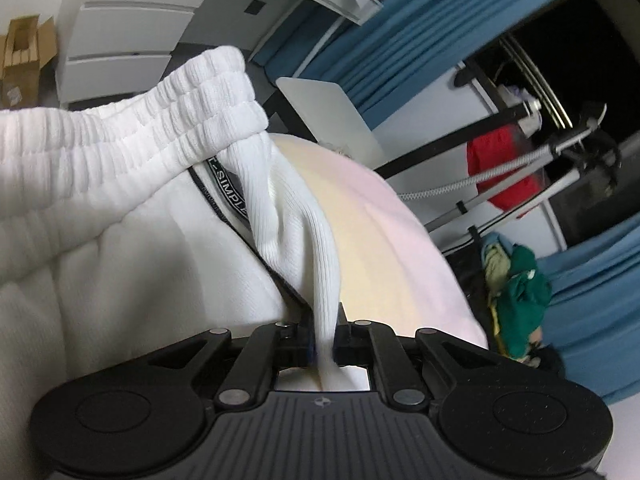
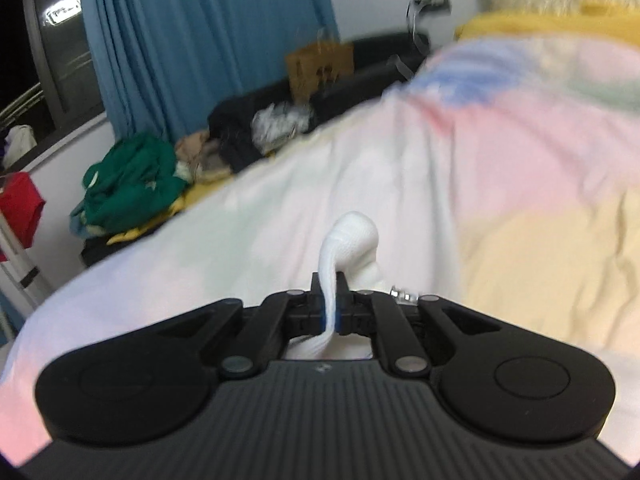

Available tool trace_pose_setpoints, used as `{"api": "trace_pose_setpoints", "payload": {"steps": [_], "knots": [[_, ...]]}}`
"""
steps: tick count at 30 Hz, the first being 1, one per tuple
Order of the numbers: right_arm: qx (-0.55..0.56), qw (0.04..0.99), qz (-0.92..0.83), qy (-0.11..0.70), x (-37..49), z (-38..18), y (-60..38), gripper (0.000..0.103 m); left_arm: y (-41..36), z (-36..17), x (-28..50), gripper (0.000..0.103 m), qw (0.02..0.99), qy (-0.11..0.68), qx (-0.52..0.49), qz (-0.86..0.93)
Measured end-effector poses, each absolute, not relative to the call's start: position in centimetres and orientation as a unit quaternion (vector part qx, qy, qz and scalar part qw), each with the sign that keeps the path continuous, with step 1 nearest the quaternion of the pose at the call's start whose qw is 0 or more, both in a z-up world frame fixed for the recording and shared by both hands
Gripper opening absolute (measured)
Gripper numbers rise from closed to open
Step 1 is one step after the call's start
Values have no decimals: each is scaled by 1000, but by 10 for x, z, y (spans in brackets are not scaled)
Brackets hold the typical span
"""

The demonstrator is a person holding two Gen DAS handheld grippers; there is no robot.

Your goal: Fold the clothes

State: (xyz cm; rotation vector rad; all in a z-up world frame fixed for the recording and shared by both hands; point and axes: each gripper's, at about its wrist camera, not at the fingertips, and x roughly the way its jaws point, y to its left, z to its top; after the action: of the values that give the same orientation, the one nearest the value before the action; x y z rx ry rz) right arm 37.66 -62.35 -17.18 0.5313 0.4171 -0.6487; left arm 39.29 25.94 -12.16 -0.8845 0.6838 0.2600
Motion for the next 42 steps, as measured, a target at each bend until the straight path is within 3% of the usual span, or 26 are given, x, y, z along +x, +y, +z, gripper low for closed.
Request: {"api": "trace_pose_setpoints", "payload": {"steps": [2, 5, 7, 10, 13, 16, 24, 32, 35, 38, 40, 41, 42], "knots": [[290, 890, -289, 203, 369, -177, -631, 14, 259, -120, 392, 15, 846, 324, -408, 115], [335, 886, -258, 191, 341, -171, -637, 33, 258, -110, 382, 37, 848, 324, -411, 89], [367, 884, -237, 169, 314, -165, -640, 55, 256, -98, 367, 57, 853, 313, -410, 81], [420, 878, -205, 104, 259, -165, -642, 71, 240, -79, 326, 77, 869, 276, -397, 104], [494, 841, -204, 76, 208, -179, -640, 73, 222, -71, 273, 83, 867, 242, -427, 83], [527, 821, -190, 107, 174, -191, -632, 73, 211, -73, 225, 86, 854, 251, -448, 80], [571, 780, -121, 226, 162, -210, -611, 72, 240, -108, 160, 87, 778, 281, -556, 81], [568, 790, -102, 207, 197, -226, -605, 69, 264, -156, 207, 83, 758, 264, -590, 89], [552, 804, -115, 190, 213, -227, -616, 66, 272, -164, 227, 76, 768, 236, -586, 105], [539, 814, -133, 175, 228, -230, -625, 51, 279, -168, 243, 64, 783, 224, -571, 104], [540, 810, -152, 169, 232, -232, -629, 27, 284, -172, 249, 44, 785, 220, -568, 109], [541, 810, -154, 166, 233, -232, -629, 25, 288, -175, 251, 42, 781, 216, -575, 109], [540, 811, -156, 162, 235, -229, -629, 20, 291, -177, 252, 31, 778, 214, -580, 110]]}}
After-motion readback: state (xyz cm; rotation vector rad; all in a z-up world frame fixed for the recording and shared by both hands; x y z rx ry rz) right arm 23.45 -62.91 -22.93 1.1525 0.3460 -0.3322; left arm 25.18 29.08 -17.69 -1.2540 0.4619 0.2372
